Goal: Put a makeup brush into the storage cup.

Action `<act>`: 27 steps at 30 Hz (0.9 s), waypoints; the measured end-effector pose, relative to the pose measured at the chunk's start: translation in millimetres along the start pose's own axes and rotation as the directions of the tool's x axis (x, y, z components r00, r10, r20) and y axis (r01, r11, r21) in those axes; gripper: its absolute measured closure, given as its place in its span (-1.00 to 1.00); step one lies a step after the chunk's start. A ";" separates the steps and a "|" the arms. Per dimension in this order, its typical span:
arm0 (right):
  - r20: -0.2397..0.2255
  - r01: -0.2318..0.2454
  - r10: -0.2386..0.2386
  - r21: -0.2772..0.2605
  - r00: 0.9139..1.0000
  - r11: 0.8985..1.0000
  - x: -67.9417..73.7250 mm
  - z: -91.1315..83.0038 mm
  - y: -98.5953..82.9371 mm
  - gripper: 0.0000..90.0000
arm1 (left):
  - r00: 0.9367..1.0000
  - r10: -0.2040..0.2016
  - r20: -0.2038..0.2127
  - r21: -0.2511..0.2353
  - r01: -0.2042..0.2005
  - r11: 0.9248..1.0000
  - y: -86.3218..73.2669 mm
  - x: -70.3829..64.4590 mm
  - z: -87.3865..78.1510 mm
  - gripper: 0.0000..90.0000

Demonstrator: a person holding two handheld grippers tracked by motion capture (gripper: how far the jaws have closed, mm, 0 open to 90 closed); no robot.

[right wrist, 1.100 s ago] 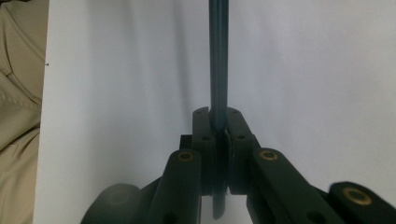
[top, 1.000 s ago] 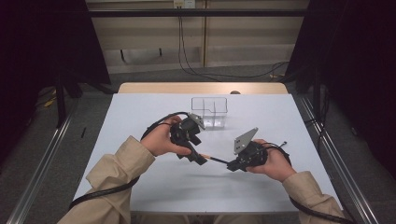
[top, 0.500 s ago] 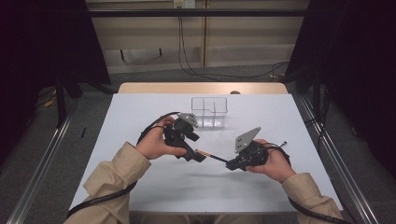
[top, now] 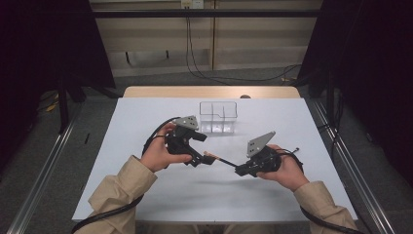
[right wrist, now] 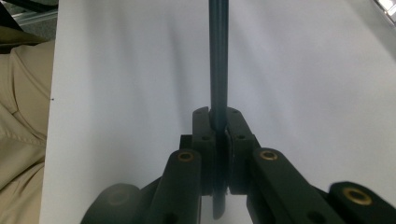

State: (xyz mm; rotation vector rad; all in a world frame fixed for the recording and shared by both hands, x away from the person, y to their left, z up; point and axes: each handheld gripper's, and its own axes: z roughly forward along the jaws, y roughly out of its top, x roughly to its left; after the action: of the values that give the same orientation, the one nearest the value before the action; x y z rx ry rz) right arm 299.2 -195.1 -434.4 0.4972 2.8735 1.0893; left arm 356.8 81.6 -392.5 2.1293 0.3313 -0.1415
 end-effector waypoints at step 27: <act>0.031 -0.059 0.066 -0.189 0.997 0.980 3.1 3.7 16.2 0.89 | 0.998 -0.058 -0.018 -0.282 0.050 0.958 -23.2 -1.0 -10.1 -0.91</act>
State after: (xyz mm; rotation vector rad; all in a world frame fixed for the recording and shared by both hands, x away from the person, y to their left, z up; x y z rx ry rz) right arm 301.3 -180.4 -426.4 0.5933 2.7035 1.3294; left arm 348.8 101.8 -405.4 1.8417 0.4010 -0.0918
